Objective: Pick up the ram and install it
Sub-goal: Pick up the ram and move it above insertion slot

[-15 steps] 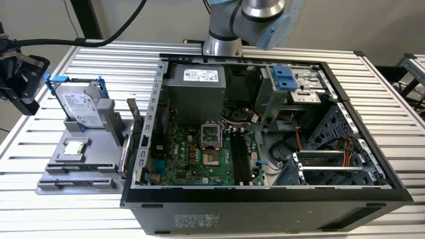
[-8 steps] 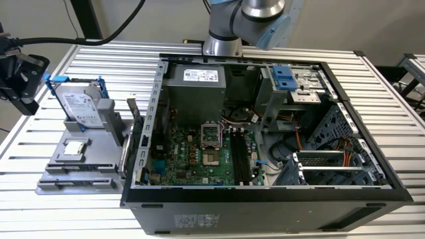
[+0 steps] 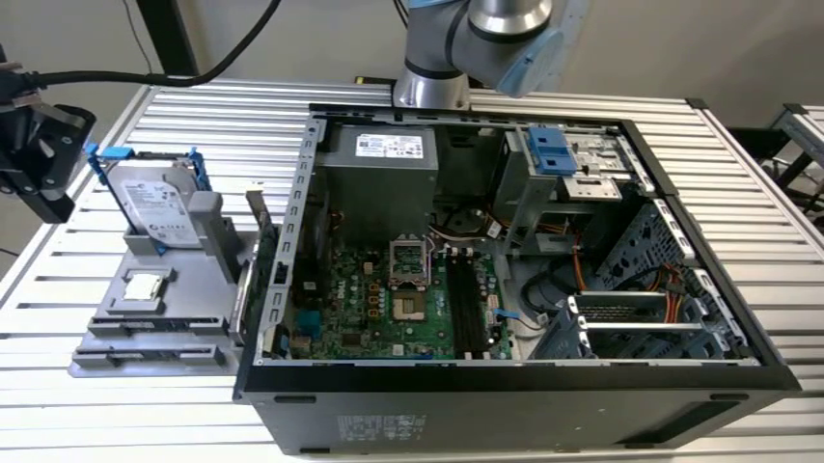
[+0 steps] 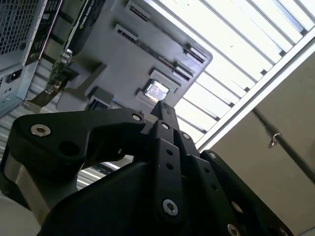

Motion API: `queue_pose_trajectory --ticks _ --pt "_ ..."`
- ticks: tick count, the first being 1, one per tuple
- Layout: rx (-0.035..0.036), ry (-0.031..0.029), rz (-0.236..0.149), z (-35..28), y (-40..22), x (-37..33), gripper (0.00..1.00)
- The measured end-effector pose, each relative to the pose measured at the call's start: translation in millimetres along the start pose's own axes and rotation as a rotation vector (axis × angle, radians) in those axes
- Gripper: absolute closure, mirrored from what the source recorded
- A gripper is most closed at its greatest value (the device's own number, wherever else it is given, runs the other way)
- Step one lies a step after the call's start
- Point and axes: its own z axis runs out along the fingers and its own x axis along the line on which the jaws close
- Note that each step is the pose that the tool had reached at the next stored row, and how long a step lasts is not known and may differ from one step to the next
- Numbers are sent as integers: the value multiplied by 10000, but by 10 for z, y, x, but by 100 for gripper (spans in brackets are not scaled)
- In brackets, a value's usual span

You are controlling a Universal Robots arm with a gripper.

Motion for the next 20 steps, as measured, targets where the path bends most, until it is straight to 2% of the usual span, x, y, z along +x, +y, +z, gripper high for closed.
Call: queue_pose_trajectory --ticks 4,6,20 --pt "-14 31 -694 1 -1 -1 100" --pt "-17 41 -878 0 -1 -1 100" --pt "-31 82 -1572 -9 0 -2 100"
